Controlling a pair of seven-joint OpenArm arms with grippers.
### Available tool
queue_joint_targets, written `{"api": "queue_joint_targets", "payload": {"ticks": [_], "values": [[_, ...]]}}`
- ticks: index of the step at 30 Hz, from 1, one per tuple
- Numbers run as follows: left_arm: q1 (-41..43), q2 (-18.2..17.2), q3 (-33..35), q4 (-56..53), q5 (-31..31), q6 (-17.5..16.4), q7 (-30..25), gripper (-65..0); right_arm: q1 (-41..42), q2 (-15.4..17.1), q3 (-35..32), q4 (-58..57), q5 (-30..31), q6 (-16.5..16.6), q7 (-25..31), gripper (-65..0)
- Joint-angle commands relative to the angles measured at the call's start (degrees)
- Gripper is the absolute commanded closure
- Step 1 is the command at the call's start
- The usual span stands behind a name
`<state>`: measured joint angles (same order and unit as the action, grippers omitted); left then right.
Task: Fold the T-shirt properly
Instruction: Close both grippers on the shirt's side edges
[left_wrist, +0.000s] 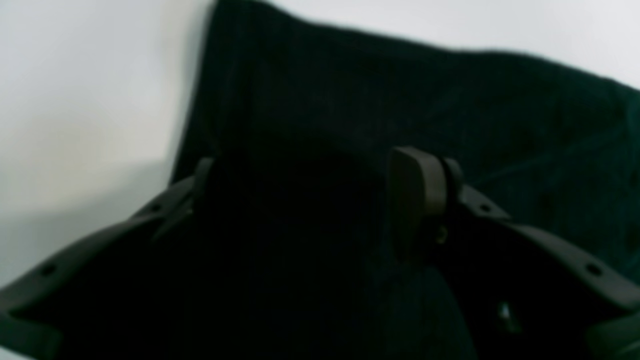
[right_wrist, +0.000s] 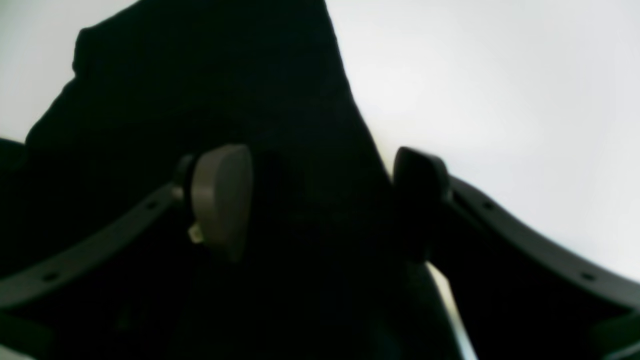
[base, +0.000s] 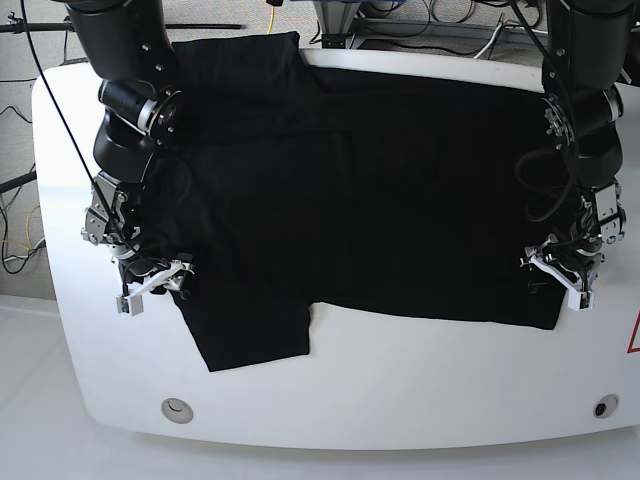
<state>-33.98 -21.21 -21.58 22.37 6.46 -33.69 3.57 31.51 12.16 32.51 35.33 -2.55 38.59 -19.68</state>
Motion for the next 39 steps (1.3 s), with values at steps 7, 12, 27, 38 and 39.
{"api": "queue_joint_targets", "payload": {"ticks": [7,12,27,38,39], "values": [[-2.25,-1.27,0.33,-1.10,1.42,0.76,-2.06,-40.4,1.93,-1.45,0.16,-2.51,-0.16,1.06,0.52,-42.6],[-2.49,-1.43,1.53,-2.85,2.08,2.73,-2.71,-40.1,1.97,-1.55,0.09,-2.56,-0.29,1.41,0.50,-40.8],[-3.48,-1.78,2.11,-4.91,2.35,7.20,-1.78,-40.2,0.90,-1.21,-0.76,-1.82,-0.45,1.27,0.24,-35.4],[-3.22,-2.23,2.57,-4.79,1.57,7.96,1.68,-42.8,-0.46,-1.12,-0.40,-0.96,-0.57,1.41,-0.75,-39.7],[-3.16,-2.24,2.54,-4.72,1.47,7.97,1.84,-43.3,-0.51,-1.12,-0.38,-0.78,-0.61,1.41,-0.83,-39.5]]}}
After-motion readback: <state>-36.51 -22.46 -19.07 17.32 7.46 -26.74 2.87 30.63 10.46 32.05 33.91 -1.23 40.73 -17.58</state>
